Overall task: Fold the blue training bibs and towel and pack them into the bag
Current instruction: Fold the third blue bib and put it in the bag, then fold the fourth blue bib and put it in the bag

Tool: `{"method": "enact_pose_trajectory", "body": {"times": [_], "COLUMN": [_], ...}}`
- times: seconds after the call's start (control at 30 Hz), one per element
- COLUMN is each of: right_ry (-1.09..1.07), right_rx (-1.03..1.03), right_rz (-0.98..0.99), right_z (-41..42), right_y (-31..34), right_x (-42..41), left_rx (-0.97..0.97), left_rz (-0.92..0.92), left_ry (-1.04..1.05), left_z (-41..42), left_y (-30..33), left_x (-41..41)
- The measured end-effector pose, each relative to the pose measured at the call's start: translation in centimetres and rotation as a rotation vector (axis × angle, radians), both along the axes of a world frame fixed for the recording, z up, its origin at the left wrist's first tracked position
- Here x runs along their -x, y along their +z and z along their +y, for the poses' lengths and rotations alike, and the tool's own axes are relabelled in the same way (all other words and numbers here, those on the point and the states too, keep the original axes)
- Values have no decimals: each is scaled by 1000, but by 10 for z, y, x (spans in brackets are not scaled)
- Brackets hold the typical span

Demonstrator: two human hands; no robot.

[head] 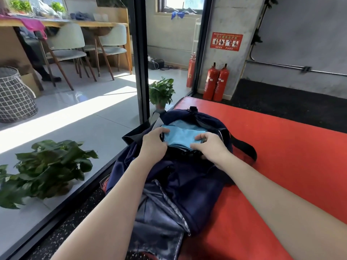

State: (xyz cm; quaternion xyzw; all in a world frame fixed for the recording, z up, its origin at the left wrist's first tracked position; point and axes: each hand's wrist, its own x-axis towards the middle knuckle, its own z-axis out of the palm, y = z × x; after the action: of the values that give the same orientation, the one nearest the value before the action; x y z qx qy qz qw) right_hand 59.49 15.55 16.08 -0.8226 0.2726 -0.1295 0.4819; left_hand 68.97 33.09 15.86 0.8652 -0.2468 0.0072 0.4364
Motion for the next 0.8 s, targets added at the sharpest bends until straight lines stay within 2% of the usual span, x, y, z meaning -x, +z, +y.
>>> {"method": "enact_pose_trajectory", "body": {"times": [0.07,0.13,0.2,0.3,0.5,0.7,0.8], "right_ry": [55,128,203,243,242,137,132], "right_rx": [9,111,252,277,336,310,309], "right_rz": [76,152,260,316,252,46,-30], "right_z": [1,0,0,3,9,6,7], "right_y": [0,1,2,0,-2,4,10], "right_x": [-2,-2,-1,5,21,60,78], "left_rx": [-22,-74,-182,-311,-300,-321,-285], "left_rz": [-6,9,53,120,76,-214,-256], "left_ry": [15,10,-40,-89,-39,75,137], "left_z": [1,2,2,2,-1,-7,-15], "left_y": [-1,-1,-7,-17,-19,-4,-3], "left_x": [-4,-5,-4,-1,8,42,54]}}
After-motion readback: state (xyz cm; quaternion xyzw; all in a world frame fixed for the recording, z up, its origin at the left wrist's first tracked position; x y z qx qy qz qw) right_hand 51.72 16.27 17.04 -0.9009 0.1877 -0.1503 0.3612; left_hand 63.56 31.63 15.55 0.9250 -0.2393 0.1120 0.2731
